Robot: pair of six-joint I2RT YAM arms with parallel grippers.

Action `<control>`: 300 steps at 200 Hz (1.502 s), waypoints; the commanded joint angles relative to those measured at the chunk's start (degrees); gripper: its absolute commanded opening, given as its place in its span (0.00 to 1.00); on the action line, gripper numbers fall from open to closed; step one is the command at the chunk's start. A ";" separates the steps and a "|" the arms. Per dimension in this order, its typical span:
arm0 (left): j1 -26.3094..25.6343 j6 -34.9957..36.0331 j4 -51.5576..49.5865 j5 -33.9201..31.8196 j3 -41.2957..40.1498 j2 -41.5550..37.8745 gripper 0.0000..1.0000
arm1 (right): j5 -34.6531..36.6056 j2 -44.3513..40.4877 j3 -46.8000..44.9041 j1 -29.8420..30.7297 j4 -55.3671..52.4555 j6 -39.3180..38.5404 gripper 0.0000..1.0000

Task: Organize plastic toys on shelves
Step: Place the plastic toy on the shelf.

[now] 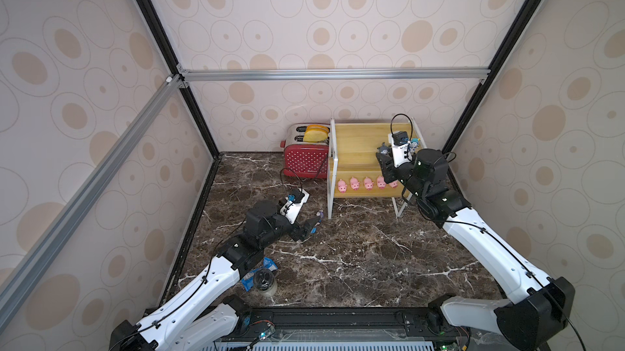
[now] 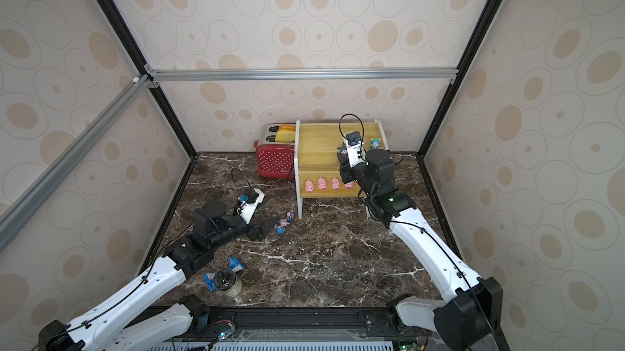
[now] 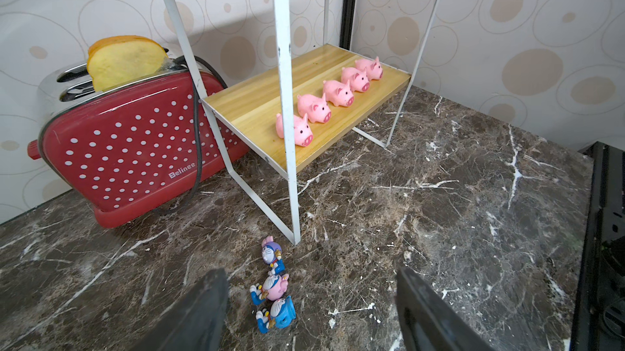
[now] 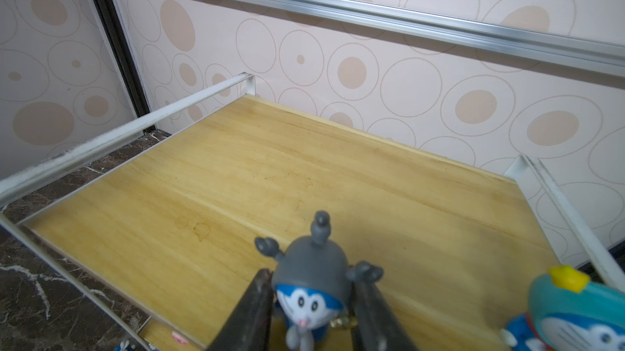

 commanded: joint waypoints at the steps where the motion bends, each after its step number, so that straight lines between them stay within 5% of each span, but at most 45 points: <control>1: -0.42 1.40 1.85 -0.43 -0.33 -1.09 0.81 | -0.60 -0.69 -1.07 -0.45 -3.15 -0.88 0.40; 114: -0.43 1.68 1.88 -0.41 -0.55 -1.71 0.82 | 0.28 -0.37 1.31 -0.86 -3.09 0.85 0.46; 300: -0.42 1.77 1.89 -0.20 -0.72 -1.93 0.82 | 6.07 0.93 2.90 -3.54 -6.34 2.25 0.37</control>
